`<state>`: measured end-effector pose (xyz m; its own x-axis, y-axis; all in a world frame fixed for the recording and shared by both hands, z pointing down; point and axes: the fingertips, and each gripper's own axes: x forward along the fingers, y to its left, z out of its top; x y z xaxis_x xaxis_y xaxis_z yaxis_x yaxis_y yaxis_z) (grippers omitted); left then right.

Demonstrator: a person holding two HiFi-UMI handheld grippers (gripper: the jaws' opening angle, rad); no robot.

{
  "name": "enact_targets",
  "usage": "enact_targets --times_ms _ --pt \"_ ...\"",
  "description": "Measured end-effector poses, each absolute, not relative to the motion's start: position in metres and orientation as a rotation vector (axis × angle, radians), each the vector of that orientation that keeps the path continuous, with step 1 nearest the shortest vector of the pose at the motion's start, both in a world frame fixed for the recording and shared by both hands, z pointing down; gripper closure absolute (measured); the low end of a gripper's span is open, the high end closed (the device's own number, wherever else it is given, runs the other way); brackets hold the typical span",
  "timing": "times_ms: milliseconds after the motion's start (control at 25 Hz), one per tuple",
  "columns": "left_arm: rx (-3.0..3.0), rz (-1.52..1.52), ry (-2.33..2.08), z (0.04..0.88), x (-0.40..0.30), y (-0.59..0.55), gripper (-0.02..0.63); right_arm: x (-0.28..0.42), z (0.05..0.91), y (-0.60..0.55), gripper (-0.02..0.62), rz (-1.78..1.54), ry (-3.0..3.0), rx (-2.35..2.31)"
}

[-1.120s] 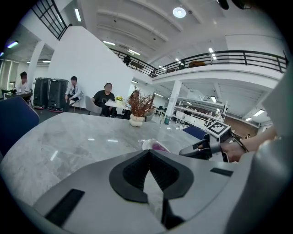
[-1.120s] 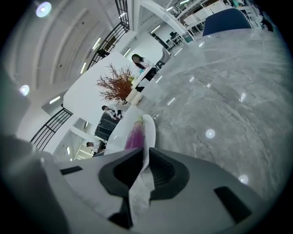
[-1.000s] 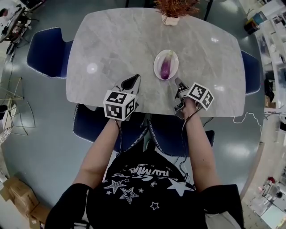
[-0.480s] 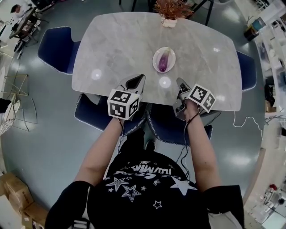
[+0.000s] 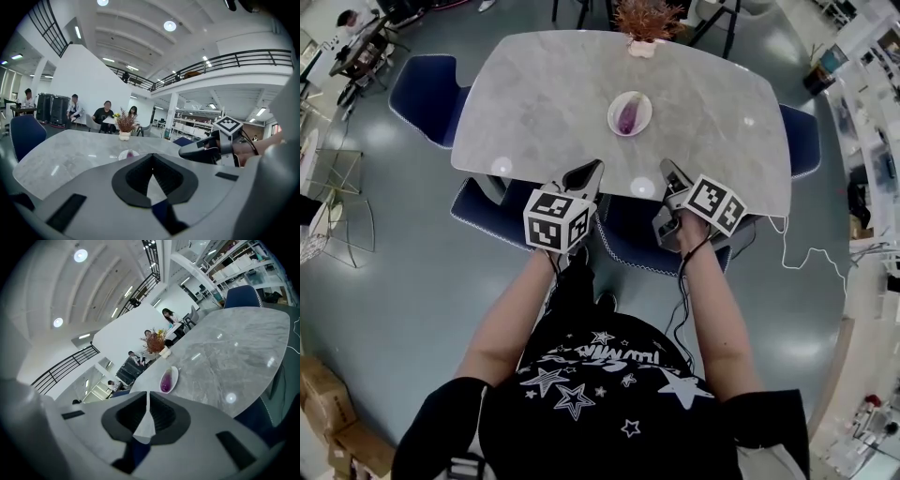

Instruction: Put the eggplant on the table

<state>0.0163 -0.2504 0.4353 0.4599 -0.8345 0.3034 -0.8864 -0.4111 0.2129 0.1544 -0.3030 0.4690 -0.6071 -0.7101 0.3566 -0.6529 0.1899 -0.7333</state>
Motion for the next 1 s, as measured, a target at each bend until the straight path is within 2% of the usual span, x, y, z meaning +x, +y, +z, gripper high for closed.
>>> enact_targets --times_ms 320,680,1000 --pt "2.364 0.179 -1.498 0.42 0.047 -0.183 0.598 0.177 0.456 -0.233 0.572 -1.4 2.426 -1.282" --pt "2.394 0.171 -1.498 0.4 0.056 -0.168 0.598 0.174 0.435 -0.209 0.572 -1.34 2.454 -1.233" --pt "2.412 0.155 -1.463 0.395 0.037 -0.128 0.598 0.152 0.425 -0.167 0.572 -1.262 2.515 -1.273"
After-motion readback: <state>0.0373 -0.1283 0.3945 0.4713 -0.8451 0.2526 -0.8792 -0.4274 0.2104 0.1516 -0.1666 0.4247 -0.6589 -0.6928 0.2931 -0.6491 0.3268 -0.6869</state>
